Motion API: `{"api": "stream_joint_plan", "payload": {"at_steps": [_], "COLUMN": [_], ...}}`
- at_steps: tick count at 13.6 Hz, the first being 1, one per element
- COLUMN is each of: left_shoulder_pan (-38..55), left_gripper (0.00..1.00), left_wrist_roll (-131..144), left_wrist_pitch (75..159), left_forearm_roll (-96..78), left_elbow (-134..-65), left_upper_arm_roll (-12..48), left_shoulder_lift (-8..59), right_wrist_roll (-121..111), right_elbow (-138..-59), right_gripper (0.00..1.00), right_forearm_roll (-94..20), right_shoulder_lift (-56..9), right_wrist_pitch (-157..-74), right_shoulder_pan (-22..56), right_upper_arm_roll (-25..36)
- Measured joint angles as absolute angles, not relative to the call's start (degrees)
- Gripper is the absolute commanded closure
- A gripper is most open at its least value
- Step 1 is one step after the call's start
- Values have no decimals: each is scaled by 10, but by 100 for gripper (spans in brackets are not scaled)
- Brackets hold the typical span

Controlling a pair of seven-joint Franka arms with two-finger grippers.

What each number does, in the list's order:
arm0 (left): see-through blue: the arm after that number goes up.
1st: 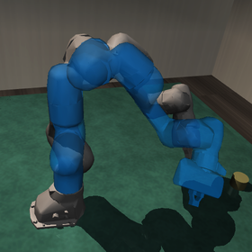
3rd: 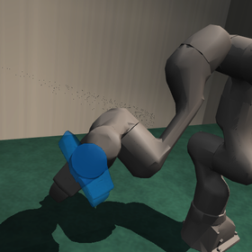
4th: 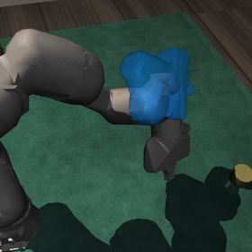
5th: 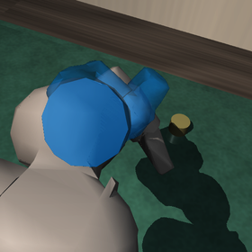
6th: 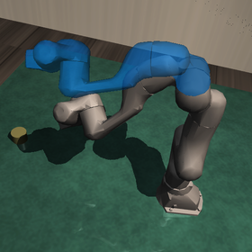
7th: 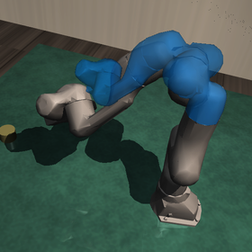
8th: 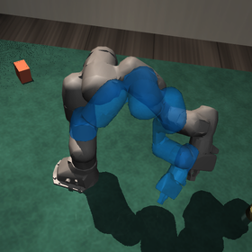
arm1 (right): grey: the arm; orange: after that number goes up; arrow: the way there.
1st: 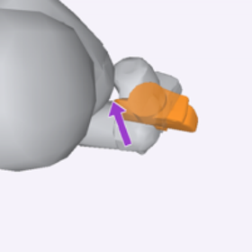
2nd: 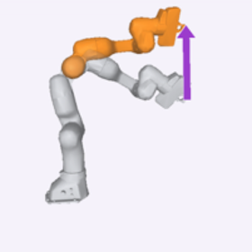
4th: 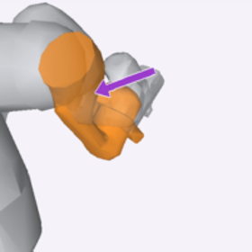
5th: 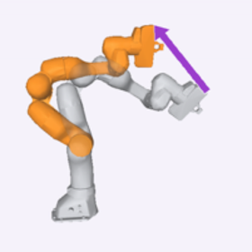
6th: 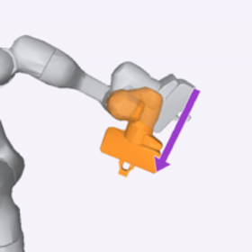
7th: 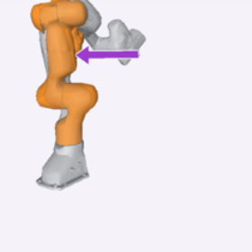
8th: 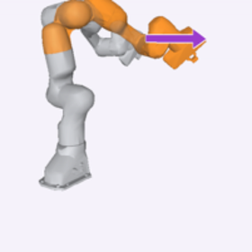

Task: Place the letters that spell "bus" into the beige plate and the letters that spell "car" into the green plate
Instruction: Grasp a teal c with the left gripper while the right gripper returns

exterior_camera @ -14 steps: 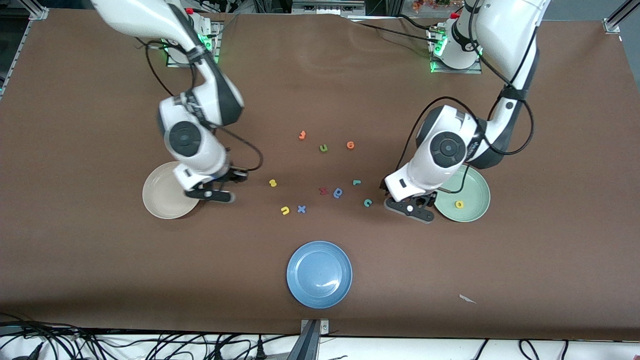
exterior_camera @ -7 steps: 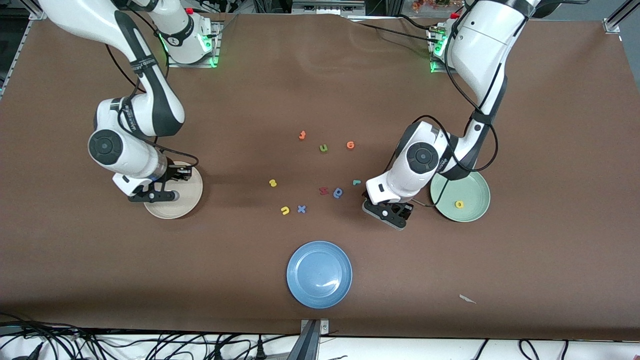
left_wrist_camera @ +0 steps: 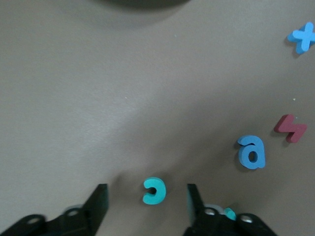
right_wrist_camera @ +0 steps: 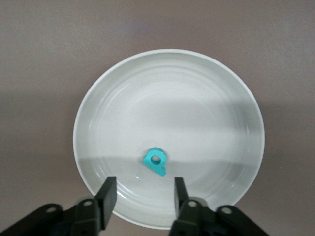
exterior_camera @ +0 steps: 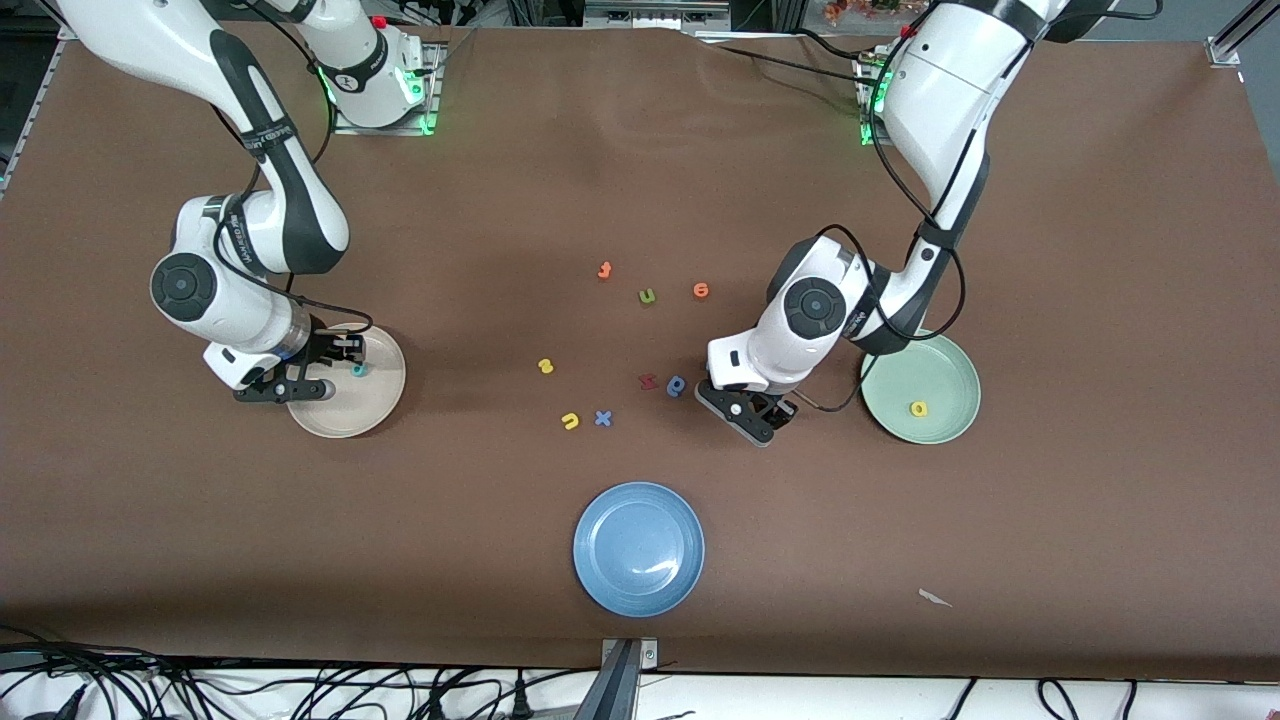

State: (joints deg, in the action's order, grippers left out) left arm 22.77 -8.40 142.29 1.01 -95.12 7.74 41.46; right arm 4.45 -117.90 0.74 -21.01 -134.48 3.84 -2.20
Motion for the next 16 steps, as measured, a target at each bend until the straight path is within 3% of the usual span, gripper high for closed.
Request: {"api": "stream_joint_plan", "payload": {"at_steps": [3, 7, 8, 10, 11, 16], "left_shoulder_pan": [233, 236, 236, 236, 236, 236], "left_gripper": [42, 43, 52, 93, 100, 100], "left_wrist_roll": [-84, -84, -84, -84, -84, -84], "left_wrist_pitch": [1423, 1423, 1423, 1423, 1423, 1419], "left_forearm_roll": [10, 24, 25, 25, 26, 27], "left_elbow": [-951, -951, -951, -952, -951, -947], "left_upper_arm_roll": [78, 79, 79, 79, 78, 78], "left_shoulder_lift": [426, 434, 435, 437, 437, 434], "right_wrist_roll": [122, 310, 346, 400, 414, 429], "right_elbow": [-1171, -1134, -1117, -1079, -1057, -972], "right_gripper": [0, 0, 0, 0, 0, 0], "right_forearm_roll": [5, -16, -24, -29, -30, -31], "right_shoulder_lift": [-209, -231, -246, -290, -315, -411], "right_wrist_pitch": [-1345, -1348, -1353, -1379, -1389, -1400], "right_shoulder_pan": [73, 185, 209, 246, 259, 300], "right_upper_arm_roll": [-28, -31, -31, -30, -29, -19]}}
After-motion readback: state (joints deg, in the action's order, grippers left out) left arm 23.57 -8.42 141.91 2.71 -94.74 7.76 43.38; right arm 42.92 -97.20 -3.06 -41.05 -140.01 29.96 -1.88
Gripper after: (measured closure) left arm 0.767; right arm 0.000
